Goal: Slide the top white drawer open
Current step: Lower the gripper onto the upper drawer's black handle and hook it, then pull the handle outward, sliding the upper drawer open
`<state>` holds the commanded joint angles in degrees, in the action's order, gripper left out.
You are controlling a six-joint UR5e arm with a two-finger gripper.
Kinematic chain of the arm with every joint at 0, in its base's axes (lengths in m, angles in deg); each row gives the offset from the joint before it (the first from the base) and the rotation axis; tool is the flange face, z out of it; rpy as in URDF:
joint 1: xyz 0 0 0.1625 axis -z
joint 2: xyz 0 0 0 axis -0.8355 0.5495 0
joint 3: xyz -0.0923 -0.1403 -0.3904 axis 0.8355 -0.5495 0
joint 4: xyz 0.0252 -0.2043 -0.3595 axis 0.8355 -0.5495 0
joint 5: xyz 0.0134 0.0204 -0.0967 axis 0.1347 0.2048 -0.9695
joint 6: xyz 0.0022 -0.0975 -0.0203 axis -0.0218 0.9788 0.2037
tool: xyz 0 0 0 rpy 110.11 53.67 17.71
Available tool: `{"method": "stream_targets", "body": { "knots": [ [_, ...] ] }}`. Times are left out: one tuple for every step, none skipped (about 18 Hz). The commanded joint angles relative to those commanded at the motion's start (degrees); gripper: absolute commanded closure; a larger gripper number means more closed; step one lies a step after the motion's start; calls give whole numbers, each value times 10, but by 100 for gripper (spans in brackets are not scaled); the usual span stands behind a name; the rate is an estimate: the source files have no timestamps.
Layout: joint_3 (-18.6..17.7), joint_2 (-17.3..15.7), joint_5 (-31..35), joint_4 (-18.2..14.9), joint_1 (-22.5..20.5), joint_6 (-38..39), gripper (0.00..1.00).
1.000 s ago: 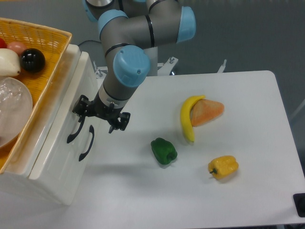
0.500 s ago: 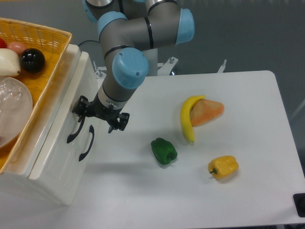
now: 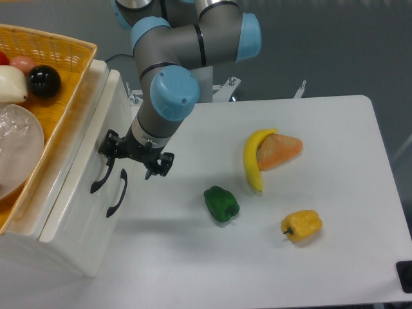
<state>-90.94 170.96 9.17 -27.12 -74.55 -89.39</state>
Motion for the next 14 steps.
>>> {"method": "stream_targets", "body": {
  "knots": [
    [0,0,1,0,0,0,15],
    [0,-1,1,1,0,0,16],
    [0,-1,2,1,0,0,17],
    [0,-2,2,1,0,-1,17],
    [0,-2,2,1,0,-1,17],
    [1,-2,2,1,1,-2,18],
    [2,-3,3,1,4,-2,18],
    [2,-3,3,1,7,-2,18],
    [2,-4,3,1,8,-2,18],
    [2,-4,3,1,8,-2,19],
    [2,-4,3,1,8,-2,19],
    [3,-4,3,1,8,-2,22],
    [3,-4,3,1,9,-2,24],
    [3,-4,3,1,9,-2,27]
  ]
}}
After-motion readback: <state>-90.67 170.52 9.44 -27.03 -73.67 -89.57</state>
